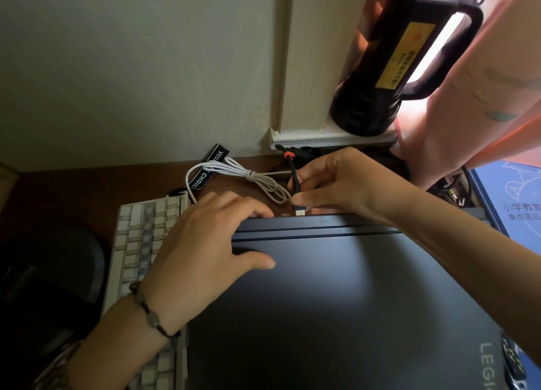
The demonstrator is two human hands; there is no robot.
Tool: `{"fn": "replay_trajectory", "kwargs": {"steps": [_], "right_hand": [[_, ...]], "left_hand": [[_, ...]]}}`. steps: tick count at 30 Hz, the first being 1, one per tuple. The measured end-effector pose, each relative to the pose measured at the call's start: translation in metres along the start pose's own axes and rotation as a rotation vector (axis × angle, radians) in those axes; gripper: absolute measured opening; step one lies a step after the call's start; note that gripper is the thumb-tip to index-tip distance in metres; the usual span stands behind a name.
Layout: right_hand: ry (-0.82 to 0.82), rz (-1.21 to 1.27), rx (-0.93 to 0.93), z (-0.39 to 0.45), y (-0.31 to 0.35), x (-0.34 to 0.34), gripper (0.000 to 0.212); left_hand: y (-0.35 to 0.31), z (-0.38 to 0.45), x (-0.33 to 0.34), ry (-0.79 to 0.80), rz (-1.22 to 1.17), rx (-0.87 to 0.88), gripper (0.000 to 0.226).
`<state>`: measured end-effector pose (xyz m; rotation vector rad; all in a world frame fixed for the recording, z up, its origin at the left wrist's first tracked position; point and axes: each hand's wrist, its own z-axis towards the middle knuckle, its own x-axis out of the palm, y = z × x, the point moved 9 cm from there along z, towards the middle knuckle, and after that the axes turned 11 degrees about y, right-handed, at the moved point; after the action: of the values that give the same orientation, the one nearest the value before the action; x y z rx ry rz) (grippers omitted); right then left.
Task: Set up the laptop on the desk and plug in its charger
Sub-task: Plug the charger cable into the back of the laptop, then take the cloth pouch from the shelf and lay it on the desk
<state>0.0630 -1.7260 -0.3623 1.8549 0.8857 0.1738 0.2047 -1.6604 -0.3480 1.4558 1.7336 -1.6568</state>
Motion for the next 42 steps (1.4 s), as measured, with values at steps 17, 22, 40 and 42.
{"fn": "replay_trajectory", "kwargs": {"steps": [17, 22, 40, 42], "right_hand": [[0.008, -0.060, -0.055, -0.002, -0.004, 0.000, 0.022], [0.009, -0.064, -0.028, 0.000, -0.005, 0.000, 0.024], [-0.538, -1.144, 0.018, -0.173, 0.088, -0.076, 0.032], [-0.554, -1.138, -0.027, -0.193, 0.112, -0.075, 0.030]], "left_hand": [[0.003, 0.002, 0.003, -0.014, 0.017, 0.019, 0.048], [0.001, 0.000, 0.000, -0.035, 0.022, 0.012, 0.048], [-0.055, -0.053, -0.103, 0.059, 0.626, -0.221, 0.054], [-0.075, -0.073, -0.122, 0.017, 0.632, -0.232, 0.060]]}}
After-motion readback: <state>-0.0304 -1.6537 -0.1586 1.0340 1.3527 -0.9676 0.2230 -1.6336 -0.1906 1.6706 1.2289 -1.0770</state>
